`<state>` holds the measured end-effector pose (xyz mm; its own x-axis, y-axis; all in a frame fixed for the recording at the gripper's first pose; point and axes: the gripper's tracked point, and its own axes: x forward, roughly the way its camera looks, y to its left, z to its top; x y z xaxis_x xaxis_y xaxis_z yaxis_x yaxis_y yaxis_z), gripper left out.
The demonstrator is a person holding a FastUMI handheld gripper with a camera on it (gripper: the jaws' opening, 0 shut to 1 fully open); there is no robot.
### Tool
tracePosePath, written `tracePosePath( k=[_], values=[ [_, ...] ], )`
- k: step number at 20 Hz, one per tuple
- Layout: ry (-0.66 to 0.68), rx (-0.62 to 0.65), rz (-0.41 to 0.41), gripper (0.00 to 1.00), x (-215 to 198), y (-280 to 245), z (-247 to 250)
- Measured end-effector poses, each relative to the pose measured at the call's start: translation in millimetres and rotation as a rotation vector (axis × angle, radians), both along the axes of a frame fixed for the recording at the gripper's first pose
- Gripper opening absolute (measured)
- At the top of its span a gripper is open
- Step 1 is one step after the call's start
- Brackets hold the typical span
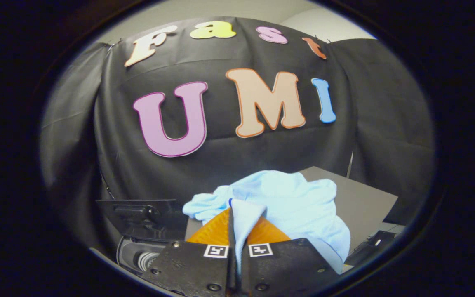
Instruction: Put the clothes into the washing machine and then close the washing machine lid.
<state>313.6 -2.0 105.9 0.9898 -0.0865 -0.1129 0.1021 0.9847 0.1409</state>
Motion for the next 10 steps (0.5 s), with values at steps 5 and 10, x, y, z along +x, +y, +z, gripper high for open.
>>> tracePosePath(
  k=[5,10],
  values=[
    [-0.038,0.005,0.077,0.04,0.9,81.1,27.9],
    [-0.099,0.04,0.147,0.04,-8.2,158.1,55.1]
  ],
)
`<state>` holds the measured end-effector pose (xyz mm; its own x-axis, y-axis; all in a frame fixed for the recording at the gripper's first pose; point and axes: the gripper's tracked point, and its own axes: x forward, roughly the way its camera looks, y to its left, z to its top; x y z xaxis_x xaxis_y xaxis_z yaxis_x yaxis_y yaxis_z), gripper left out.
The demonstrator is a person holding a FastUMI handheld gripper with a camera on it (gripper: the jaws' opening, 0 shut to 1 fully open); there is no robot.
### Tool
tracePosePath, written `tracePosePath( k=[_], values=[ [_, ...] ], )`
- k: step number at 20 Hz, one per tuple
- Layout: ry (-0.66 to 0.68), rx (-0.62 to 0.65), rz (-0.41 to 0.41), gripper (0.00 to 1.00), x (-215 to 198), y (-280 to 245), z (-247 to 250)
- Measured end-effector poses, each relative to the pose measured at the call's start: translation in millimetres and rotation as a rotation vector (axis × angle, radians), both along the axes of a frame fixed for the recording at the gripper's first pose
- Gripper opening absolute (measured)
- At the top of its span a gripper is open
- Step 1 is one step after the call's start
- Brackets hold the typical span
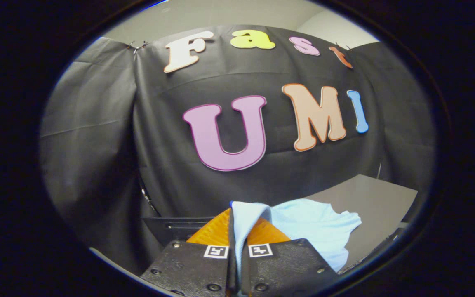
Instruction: Put the clothes into the washing machine and then close the washing machine lid.
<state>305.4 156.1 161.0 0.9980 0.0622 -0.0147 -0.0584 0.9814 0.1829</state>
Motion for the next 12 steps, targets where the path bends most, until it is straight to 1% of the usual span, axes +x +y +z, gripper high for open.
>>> tracePosePath(
  k=[4,8,10,12],
  values=[
    [-0.031,-0.014,0.016,0.04,-10.5,36.0,13.8],
    [-0.052,-0.012,0.039,0.04,-17.0,68.0,15.6],
    [-0.043,-0.008,0.068,0.04,-11.9,86.2,7.6],
    [0.004,-0.033,0.085,0.04,-6.4,98.0,-13.0]
  ],
)
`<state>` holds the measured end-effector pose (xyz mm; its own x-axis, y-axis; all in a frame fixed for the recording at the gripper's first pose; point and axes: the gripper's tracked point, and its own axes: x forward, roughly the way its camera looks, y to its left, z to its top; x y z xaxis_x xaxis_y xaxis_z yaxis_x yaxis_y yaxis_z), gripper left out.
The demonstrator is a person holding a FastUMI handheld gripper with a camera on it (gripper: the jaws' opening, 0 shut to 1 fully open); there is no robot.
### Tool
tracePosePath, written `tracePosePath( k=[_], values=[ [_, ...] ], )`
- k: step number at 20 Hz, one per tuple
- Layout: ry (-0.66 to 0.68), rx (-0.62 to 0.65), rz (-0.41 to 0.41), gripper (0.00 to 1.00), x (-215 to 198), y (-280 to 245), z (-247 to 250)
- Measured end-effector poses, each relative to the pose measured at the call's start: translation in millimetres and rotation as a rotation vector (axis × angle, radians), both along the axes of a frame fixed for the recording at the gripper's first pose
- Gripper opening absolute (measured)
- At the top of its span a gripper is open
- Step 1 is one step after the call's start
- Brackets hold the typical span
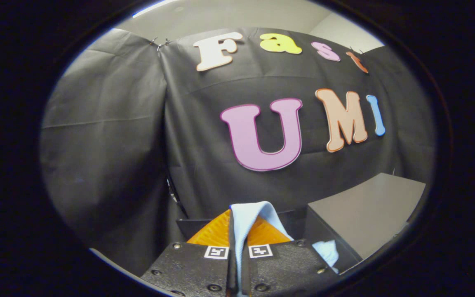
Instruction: Put the clothes into the washing machine and then close the washing machine lid.
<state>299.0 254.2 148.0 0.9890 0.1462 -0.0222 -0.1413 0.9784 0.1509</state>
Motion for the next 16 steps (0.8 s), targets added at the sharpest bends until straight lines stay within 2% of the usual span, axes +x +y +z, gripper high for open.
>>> tracePosePath(
  k=[3,6,10,13,15,16],
  values=[
    [0.105,-0.048,0.021,0.04,11.7,9.5,-47.5],
    [0.135,-0.027,0.042,0.04,21.4,23.3,-78.1],
    [0.149,-0.049,0.014,0.04,38.2,33.7,-103.9],
    [0.235,-0.063,-0.032,0.07,44.8,31.3,-137.0],
    [0.307,-0.063,-0.068,0.17,46.0,29.0,-165.2],
    [0.335,-0.061,-0.064,0.32,45.8,30.2,-175.3]
  ],
)
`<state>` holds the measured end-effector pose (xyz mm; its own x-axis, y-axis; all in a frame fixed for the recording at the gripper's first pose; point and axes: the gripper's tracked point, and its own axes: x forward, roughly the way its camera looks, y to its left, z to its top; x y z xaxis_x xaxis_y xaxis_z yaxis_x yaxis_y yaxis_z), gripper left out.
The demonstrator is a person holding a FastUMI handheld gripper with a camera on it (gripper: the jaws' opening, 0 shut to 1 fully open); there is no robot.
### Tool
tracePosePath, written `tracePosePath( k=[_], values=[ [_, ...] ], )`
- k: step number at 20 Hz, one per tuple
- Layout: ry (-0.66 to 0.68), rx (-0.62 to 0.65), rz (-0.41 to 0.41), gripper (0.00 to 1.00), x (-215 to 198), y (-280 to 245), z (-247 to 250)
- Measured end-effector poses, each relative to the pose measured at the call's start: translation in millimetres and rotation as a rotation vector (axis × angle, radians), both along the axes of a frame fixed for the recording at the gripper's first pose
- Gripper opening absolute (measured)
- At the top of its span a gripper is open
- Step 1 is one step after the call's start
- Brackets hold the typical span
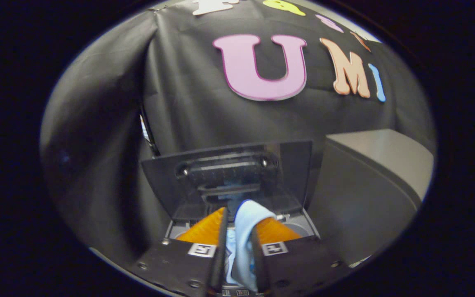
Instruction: Put the clothes into the washing machine and then close the washing machine lid.
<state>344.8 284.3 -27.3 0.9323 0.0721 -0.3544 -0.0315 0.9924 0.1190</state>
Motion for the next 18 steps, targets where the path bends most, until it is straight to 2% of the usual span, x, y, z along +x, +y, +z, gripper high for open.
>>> tracePosePath(
  k=[3,7,14,18],
  values=[
    [0.071,0.024,0.04,0.76,3.2,12.1,-45.0],
    [0.12,0.017,0.057,0.75,2.7,19.8,-73.2],
    [0.076,0.083,0.013,0.74,6.7,16.4,-59.5],
    [0.067,0.062,0.002,0.74,5.9,10.4,-58.1]
  ],
)
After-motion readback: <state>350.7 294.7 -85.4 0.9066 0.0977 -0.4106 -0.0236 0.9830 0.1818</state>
